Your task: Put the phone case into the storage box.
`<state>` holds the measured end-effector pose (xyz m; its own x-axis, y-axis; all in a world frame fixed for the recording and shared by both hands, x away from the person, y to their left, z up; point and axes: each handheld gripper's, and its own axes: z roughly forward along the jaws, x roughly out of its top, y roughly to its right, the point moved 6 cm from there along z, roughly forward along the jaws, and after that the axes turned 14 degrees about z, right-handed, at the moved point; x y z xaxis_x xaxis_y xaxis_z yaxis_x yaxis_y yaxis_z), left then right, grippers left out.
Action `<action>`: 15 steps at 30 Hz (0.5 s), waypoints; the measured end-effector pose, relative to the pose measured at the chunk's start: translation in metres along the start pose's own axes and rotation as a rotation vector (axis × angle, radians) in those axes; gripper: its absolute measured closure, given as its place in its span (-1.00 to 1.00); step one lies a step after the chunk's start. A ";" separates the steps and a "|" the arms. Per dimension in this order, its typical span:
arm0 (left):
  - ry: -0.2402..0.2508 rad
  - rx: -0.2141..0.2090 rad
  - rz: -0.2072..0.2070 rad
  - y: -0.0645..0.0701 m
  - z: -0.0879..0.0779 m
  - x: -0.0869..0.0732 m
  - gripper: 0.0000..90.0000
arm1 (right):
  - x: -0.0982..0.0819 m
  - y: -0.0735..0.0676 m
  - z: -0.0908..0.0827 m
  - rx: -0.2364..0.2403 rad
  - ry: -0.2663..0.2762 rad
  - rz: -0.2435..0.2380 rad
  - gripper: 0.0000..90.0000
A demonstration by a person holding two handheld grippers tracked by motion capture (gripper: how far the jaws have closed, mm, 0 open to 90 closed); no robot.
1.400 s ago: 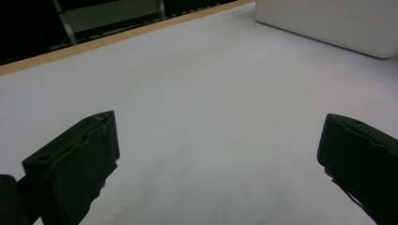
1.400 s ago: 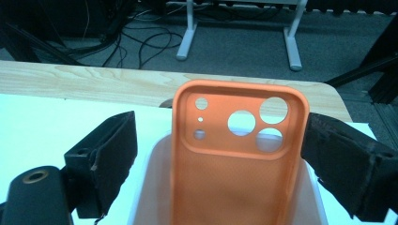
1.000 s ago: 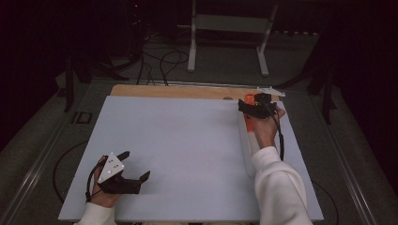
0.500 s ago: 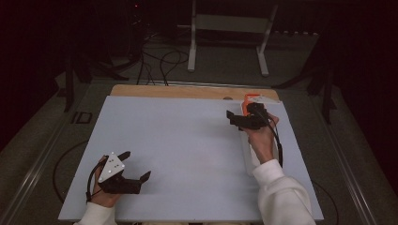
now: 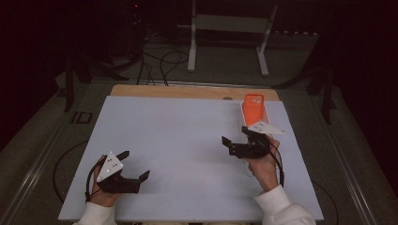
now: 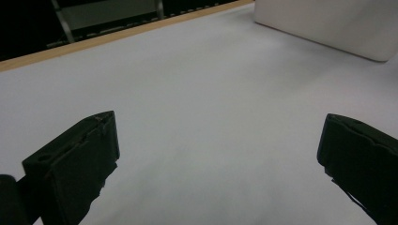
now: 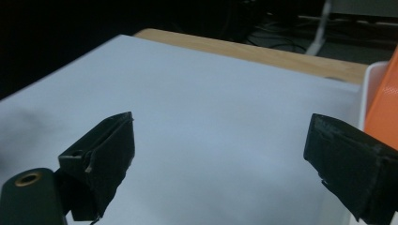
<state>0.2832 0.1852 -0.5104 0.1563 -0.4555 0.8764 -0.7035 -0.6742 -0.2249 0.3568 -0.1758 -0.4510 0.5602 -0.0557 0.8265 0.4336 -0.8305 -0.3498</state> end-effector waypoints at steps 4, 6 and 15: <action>0.002 0.001 0.003 -0.001 -0.001 0.001 -1.00 | -0.022 -0.002 -0.016 0.026 0.017 -0.011 -0.80; 0.006 -0.001 0.004 -0.001 -0.003 0.002 -1.00 | -0.031 -0.003 -0.023 0.029 0.029 -0.028 -0.80; 0.013 0.000 0.003 -0.003 -0.007 0.004 -1.00 | -0.063 -0.003 -0.040 0.070 0.053 -0.106 -0.80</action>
<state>0.2811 0.1899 -0.5028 0.1449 -0.4496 0.8814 -0.7036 -0.6731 -0.2277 0.2918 -0.1919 -0.4847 0.4715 -0.0007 0.8818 0.5371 -0.7929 -0.2878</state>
